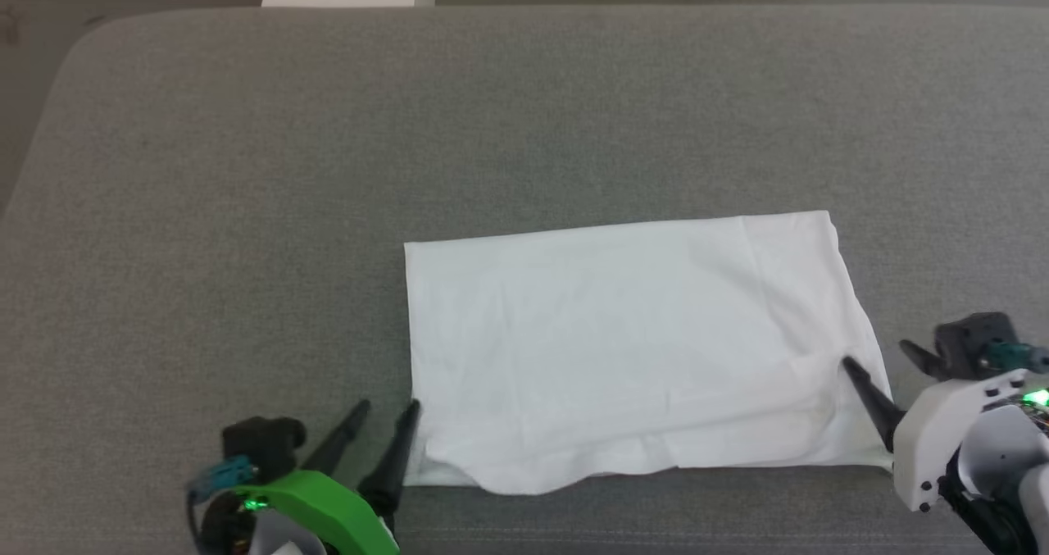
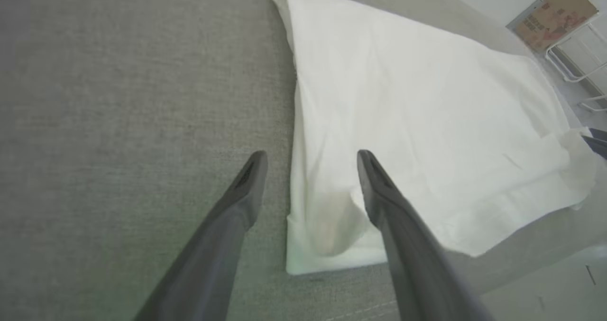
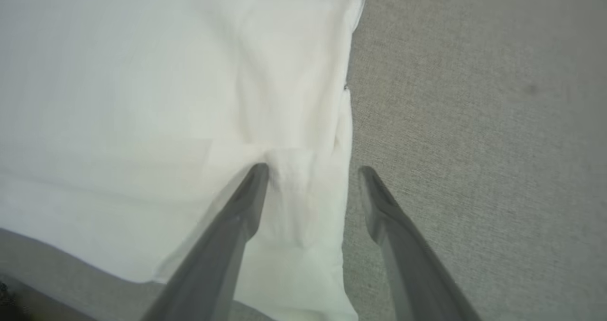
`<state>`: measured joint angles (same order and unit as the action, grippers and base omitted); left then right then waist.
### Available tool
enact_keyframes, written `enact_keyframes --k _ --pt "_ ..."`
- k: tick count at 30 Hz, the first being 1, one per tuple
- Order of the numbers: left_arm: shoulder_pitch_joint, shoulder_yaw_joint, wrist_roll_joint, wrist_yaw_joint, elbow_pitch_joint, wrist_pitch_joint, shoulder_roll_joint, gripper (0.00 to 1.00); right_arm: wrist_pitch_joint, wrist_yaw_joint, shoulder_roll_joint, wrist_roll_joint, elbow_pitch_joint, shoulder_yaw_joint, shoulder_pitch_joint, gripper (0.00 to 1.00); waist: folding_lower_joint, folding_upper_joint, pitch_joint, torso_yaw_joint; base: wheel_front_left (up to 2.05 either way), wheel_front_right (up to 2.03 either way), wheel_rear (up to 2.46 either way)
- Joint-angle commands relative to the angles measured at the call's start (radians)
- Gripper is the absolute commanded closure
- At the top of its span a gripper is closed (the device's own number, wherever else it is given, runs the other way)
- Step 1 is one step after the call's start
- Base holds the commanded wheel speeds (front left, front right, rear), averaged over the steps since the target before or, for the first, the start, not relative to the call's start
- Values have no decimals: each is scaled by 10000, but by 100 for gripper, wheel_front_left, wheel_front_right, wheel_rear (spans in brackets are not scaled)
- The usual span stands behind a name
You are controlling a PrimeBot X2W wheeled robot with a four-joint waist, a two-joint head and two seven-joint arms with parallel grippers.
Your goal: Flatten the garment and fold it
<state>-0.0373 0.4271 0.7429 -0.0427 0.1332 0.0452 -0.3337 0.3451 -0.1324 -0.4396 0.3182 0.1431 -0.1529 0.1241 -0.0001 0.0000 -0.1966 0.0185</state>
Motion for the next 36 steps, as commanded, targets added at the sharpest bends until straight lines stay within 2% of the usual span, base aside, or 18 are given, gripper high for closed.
enact_keyframes --k 1,6,9,12,17,22,30,36 --pt "147 -224 -161 157 -152 451 -32 0 -160 17 240 75 -261 371 -276 0 1 0 284 -83 0 0 0" --pt "147 -1035 -726 862 -482 1849 102 0 -511 17 1271 144 -1235 1731 -908 0 1 0 624 -191 0 0 0" --pt "-25 -1527 -1198 1135 -596 2104 263 0 -653 17 1885 443 -1412 2187 -1047 0 1 0 747 -229 0 0 0" --pt "-301 -2209 -1891 1221 -789 2156 508 0 -639 17 2395 476 -1440 2574 -1084 0 1 0 835 -288 0 0 0" --pt "-639 -3194 -3088 780 -1021 2162 1181 0 -555 17 3192 346 -1125 3408 -742 0 1 0 870 -336 0 0 0" --pt "-990 -3776 -4054 364 -762 2164 1830 0 47 17 3689 142 -201 4256 31 0 1 0 801 -343 0 0 0" --pt "-1250 -4441 -4764 -168 -397 2165 2468 0 1557 17 3884 -339 1817 5204 1350 0 1 0 489 -400 0 0 0" --pt "-1257 -4623 -4914 -427 -231 2165 2698 0 2638 17 3890 -376 3077 5355 1901 0 1 0 364 -529 0 0 0"
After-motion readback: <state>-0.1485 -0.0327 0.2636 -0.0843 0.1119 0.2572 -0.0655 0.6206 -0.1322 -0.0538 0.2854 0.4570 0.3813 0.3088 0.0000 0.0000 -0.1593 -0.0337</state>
